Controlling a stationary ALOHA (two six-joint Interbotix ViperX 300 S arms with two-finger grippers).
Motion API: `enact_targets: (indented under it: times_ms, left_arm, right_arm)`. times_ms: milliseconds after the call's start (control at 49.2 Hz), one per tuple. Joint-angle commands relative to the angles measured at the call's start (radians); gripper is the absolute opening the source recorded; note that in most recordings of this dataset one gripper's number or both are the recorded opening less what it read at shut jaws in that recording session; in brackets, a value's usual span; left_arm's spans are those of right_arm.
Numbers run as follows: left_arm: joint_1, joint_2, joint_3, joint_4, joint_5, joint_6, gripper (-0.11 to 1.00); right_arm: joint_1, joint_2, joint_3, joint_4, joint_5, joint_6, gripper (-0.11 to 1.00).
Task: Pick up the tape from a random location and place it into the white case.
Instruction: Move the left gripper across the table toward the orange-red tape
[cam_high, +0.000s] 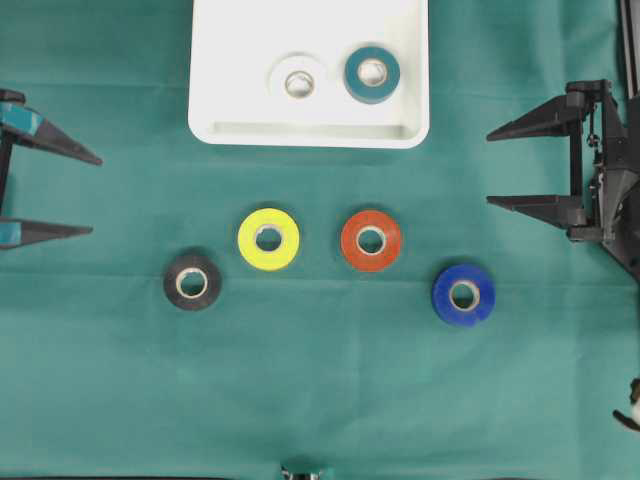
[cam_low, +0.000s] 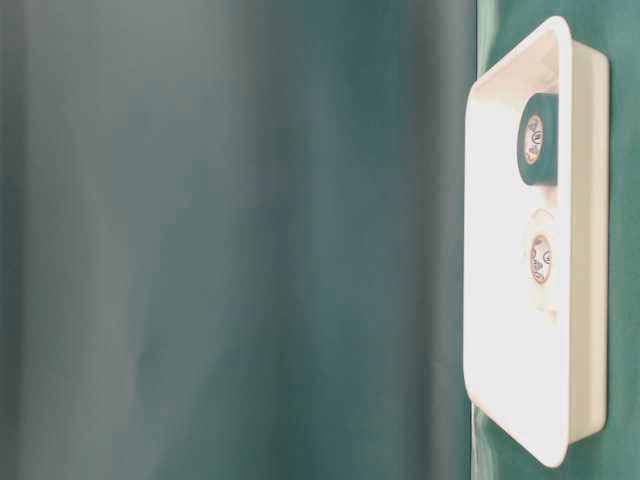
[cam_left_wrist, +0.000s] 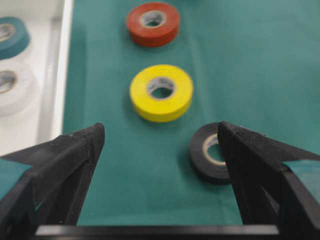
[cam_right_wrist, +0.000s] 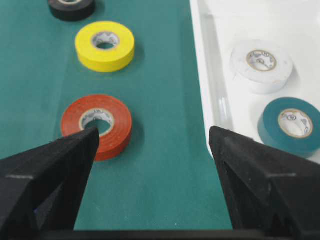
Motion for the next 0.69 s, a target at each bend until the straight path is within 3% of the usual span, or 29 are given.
enact_targets:
  times_ms: [0,427,671]
  left_arm:
    - [-0.006,0.006,-0.015,-0.002,-0.015,-0.003,0.96]
    - [-0.005,0.020,-0.014,-0.003,-0.046,-0.005,0.96]
    - [-0.006,0.089,-0.031,-0.003,-0.184,-0.005,0.96]
  right_arm:
    - [-0.002,0.003,-0.028,0.003,-0.002,0.000,0.86]
    - [-0.002,0.003,-0.031,0.003,0.006,0.000,0.86]
    - [-0.002,0.003,-0.034,0.000,0.006,0.000,0.86]
